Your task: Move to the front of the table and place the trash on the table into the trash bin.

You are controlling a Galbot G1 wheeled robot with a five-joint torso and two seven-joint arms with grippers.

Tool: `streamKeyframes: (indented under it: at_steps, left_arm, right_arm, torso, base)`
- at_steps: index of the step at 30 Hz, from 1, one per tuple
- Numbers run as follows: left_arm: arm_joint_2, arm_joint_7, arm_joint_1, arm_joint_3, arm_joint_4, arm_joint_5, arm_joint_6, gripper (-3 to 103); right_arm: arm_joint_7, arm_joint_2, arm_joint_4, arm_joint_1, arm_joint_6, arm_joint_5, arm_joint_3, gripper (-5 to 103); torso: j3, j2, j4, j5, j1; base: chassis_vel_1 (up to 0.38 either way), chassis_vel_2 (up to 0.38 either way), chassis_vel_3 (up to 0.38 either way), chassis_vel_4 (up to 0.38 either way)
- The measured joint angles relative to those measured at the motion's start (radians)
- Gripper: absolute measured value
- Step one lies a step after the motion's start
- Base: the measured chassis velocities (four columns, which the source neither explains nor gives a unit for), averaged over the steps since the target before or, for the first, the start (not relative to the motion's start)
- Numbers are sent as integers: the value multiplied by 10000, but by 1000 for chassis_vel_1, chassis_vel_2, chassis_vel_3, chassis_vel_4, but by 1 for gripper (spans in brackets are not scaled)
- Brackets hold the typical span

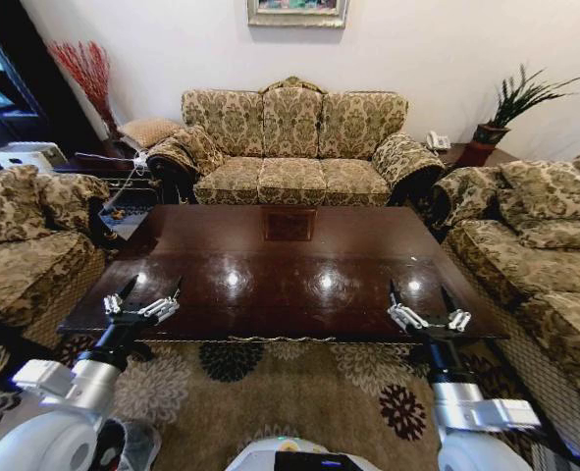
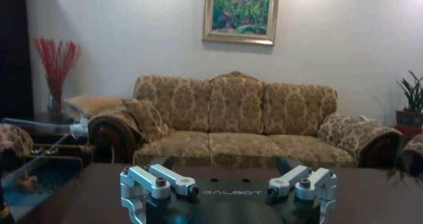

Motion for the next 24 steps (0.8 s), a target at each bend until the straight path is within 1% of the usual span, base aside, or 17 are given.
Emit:
streamKeyframes:
  at_steps: [1, 2, 4, 5, 7, 8, 9, 13, 24]
  left_arm:
    - [1, -52, 20, 123, 13, -18, 47, 100]
    - [1, -52, 20, 123, 13, -18, 47, 100]
    - [-58, -162, 25, 343, 30, -76, 114, 100]
    - [-58, -162, 25, 343, 30, -76, 114, 100]
    - [-99, -247, 21, 471, 44, -54, 157, 100]
    - [-105, -267, 18, 505, 49, -16, 163, 103]
    - [-109, -288, 17, 523, 55, 28, 165, 103]
    - [-116, -309, 15, 537, 65, 73, 166, 99]
    - [-123, -310, 11, 532, 81, 79, 162, 99]
  right_arm:
    - [-19, -176, -52, -71, 16, 0, -244, 100]
    - [-19, -176, -52, -71, 16, 0, -244, 100]
    - [-21, -576, -61, -198, 27, 3, -602, 100]
    - [-21, -576, -61, -198, 27, 3, -602, 100]
    - [51, -957, 14, -240, -41, 19, -916, 100]
    - [88, -1036, 43, -230, -67, -1, -1018, 100]
    - [112, -1086, 66, -215, -84, -22, -1090, 100]
    - [134, -1116, 80, -202, -93, -38, -1132, 100]
    - [137, -1108, 83, -191, -102, -36, -1112, 100]
  torso:
    - [0, 0, 0, 0, 0]
    - [0, 0, 0, 0, 0]
    - [0, 1, 0, -1, -1]
    - [0, 1, 0, -1, -1]
    - [0, 0, 1, -1, 0]
    - [0, 0, 1, 0, 0]
    - [0, 0, 1, 0, 0]
    - [0, 0, 0, 0, -1]
    - [0, 0, 1, 0, 0]
  base:
    - [0, 0, 0, 0]
    - [0, 0, 0, 0]
    - [0, 0, 0, 0]
    - [0, 0, 0, 0]
    - [0, 0, 0, 0]
    - [0, 0, 0, 0]
    - [0, 0, 0, 0]
    - [0, 0, 0, 0]
    - [0, 0, 0, 0]
